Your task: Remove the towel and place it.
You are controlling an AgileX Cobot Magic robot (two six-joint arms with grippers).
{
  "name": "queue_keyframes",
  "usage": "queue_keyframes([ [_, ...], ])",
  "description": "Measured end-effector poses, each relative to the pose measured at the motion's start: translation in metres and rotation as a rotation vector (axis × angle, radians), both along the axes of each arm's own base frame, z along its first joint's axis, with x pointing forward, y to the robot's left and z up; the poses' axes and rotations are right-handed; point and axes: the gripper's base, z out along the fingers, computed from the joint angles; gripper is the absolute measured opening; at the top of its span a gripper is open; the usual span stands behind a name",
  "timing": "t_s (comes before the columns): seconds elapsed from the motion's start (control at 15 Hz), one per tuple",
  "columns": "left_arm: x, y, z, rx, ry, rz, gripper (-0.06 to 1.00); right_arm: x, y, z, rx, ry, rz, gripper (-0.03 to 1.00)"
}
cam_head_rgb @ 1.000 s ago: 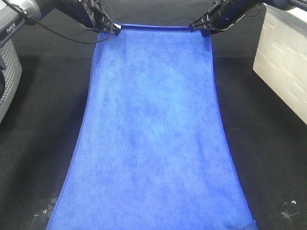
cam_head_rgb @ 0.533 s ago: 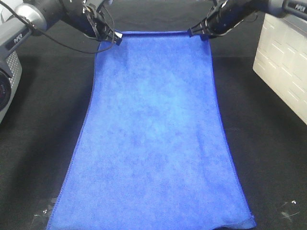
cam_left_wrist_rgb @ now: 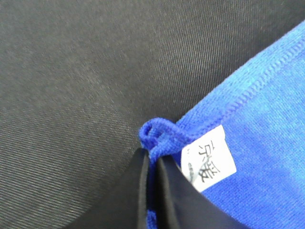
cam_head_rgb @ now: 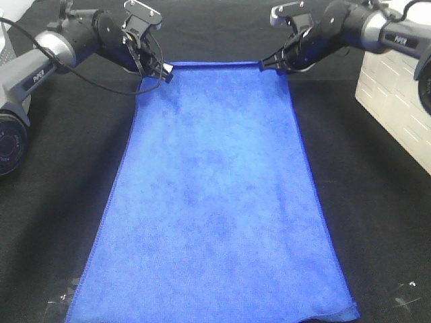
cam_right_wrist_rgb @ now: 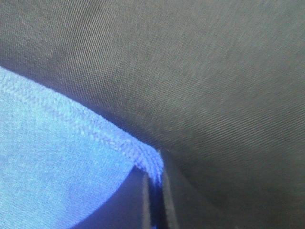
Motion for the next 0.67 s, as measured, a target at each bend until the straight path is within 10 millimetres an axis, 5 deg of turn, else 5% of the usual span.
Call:
queue_keyframes([
  [0.4,0.002,0.0,-0.021,0.001,-0.004,0.006,0.01,0.001,0.001,-0.024,0.03,0.015,-0.022,0.01],
  [0.67,0.003,0.001,-0.026,-0.003,-0.009,0.012,0.03,0.002,0.001,-0.025,0.032,0.012,-0.024,0.29],
])
